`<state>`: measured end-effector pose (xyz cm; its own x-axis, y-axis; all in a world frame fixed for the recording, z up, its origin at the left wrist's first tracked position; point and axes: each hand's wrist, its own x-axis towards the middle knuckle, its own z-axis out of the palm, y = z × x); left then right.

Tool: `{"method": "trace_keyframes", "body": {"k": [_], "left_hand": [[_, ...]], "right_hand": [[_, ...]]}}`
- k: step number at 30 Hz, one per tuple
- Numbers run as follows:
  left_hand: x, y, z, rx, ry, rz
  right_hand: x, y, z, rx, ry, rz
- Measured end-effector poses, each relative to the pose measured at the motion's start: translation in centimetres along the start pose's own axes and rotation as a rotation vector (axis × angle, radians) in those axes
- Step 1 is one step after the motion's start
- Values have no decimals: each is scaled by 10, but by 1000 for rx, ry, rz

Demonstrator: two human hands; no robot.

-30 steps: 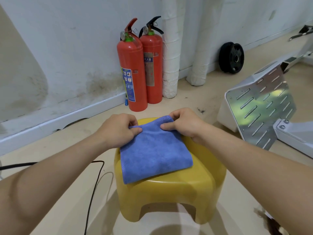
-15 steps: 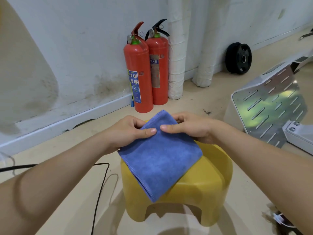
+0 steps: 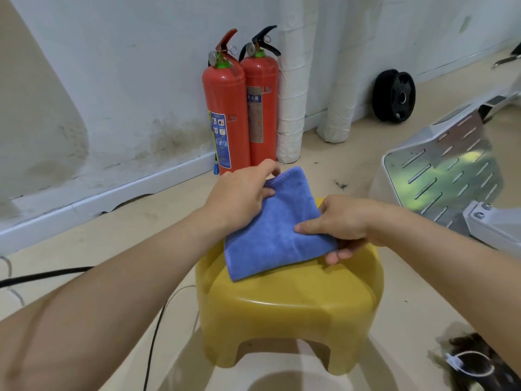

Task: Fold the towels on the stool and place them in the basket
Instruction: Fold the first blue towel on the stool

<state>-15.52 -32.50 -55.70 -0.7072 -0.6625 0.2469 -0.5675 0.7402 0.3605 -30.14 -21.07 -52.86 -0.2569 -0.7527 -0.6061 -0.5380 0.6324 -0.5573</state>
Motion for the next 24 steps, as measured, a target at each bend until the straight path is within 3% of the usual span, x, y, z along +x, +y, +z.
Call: {"method": "trace_keyframes", "body": {"k": [2, 5, 8, 10, 13, 16, 21, 24], "left_hand": [[3, 8, 9, 75, 1, 30], [-10, 17, 11, 131, -4, 210], [-38, 30, 4, 109, -128, 408], [-60, 29, 6, 136, -217, 435], [-84, 14, 15, 307, -321, 419], [-92, 3, 18, 287, -403, 384], [-79, 1, 4, 227, -347, 279], [-76, 7, 2, 203, -236, 220]], "right_hand": [[-6, 7, 1, -133, 28, 62], [-11, 18, 5, -545, 167, 66], [-7, 20, 2, -811, 560, -160], [-4, 17, 5, -812, 664, -451], [7, 26, 21, -795, 431, -772], [10, 39, 30, -703, 248, -679], [4, 47, 24, -830, 159, -643], [2, 55, 25, -714, 281, -695]]}}
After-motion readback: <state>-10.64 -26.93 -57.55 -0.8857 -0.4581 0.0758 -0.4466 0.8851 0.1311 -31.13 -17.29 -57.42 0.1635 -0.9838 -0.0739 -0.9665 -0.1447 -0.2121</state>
